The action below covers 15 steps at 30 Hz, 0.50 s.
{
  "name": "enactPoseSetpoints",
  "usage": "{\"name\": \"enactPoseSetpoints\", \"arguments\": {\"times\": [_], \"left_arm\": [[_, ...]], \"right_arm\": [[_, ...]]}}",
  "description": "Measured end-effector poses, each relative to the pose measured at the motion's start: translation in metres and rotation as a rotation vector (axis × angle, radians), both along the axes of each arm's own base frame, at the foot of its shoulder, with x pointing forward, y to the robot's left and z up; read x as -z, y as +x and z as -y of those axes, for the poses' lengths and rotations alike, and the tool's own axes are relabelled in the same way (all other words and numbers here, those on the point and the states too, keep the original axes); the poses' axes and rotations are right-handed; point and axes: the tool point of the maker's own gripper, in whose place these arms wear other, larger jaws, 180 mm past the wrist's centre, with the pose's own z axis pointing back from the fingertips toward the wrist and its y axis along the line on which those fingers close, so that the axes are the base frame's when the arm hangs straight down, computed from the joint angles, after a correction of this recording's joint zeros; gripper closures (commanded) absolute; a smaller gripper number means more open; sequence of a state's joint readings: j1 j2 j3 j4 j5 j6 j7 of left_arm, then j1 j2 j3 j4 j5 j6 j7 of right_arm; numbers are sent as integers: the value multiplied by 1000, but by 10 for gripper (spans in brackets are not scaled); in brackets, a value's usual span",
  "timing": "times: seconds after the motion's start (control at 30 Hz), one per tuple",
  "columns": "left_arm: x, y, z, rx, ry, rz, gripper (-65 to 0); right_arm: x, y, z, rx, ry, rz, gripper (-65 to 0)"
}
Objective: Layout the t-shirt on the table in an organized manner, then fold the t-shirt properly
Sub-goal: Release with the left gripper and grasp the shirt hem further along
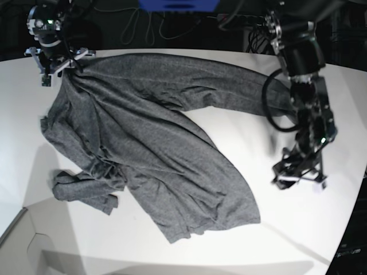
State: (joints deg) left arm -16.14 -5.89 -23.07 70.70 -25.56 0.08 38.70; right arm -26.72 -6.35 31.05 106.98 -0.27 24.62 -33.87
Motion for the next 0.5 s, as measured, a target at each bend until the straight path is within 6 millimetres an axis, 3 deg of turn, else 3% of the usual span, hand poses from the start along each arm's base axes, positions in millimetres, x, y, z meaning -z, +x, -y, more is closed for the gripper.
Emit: {"name": "enactPoseSetpoints", "arguments": {"times": [0.13,0.23,0.3,0.5], "left_arm": [[24,30,15,-3,-2,-16,-327],[44,42,43,55,36,-32,-327],[49,51,60,89,62,-17,-327],[53,70,85,128,132,16,-327]], "right_arm": [[0,0,2,-1,-9,-4,-212],[0,0,1,-1,-5,-2,-249],[0,0,1,-1,-5,-3,-272],[-1,0,4,-6,-16,-4,-281]]}}
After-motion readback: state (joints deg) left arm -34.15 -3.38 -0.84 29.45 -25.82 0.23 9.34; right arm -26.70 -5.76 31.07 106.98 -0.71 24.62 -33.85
